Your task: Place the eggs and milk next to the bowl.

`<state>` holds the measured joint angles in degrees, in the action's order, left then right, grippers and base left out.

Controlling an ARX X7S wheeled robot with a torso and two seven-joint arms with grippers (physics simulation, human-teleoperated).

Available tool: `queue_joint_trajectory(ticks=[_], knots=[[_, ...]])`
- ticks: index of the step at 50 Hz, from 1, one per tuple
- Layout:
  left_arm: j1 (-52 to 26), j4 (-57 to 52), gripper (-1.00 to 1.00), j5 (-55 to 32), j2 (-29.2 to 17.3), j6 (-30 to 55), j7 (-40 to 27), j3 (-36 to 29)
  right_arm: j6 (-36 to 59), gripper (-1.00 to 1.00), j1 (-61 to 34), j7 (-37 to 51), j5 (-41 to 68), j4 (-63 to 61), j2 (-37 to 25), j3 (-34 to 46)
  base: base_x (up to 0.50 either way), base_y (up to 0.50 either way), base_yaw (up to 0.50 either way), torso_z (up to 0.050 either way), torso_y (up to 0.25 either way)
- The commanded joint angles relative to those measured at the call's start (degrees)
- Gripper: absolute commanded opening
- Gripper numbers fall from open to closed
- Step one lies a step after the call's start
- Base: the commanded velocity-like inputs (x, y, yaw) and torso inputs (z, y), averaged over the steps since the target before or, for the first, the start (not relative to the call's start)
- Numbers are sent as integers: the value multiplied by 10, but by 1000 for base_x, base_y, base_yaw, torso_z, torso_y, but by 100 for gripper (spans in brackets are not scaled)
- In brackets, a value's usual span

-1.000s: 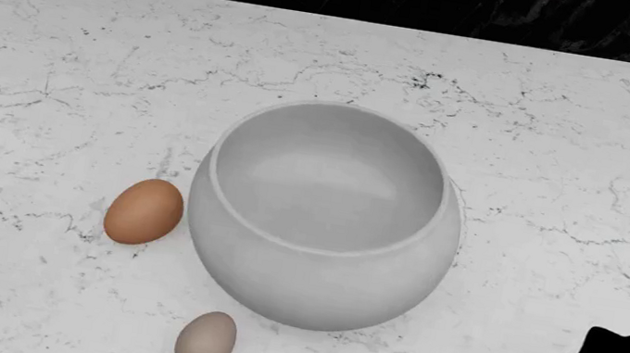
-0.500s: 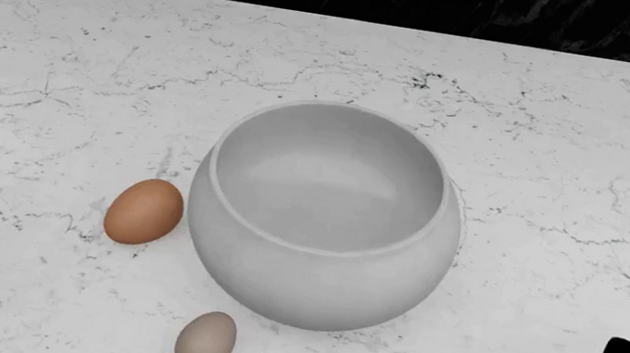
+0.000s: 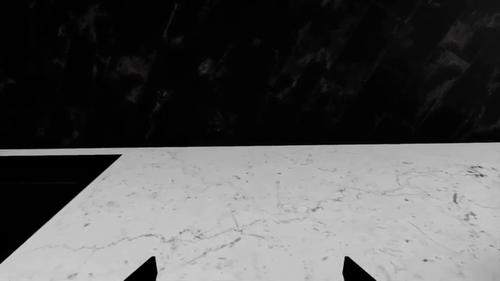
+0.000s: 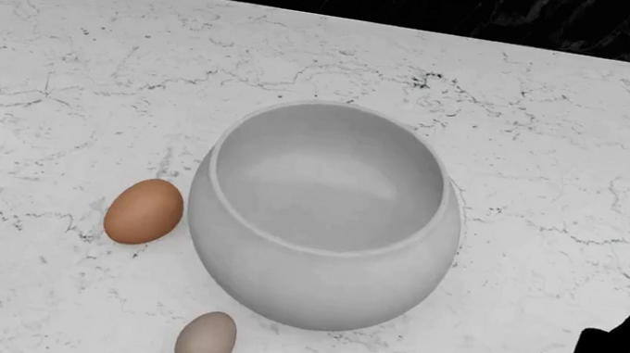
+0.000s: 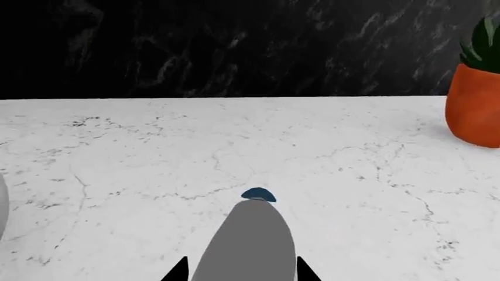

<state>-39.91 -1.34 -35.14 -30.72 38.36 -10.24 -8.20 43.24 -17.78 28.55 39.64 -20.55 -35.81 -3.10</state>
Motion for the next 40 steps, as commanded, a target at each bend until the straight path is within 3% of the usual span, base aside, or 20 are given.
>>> queue_joint_trajectory(ticks=[1, 40], knots=[[0, 1, 100, 0, 1, -2, 1, -3, 9, -100, 8, -48, 10, -35, -29, 1, 0, 0, 0, 0, 0], [-8, -1, 100, 4, 4, 2, 0, -18, -63, -100, 18, -258, 54, -67, -103, 32, 0, 0, 0, 0, 0]])
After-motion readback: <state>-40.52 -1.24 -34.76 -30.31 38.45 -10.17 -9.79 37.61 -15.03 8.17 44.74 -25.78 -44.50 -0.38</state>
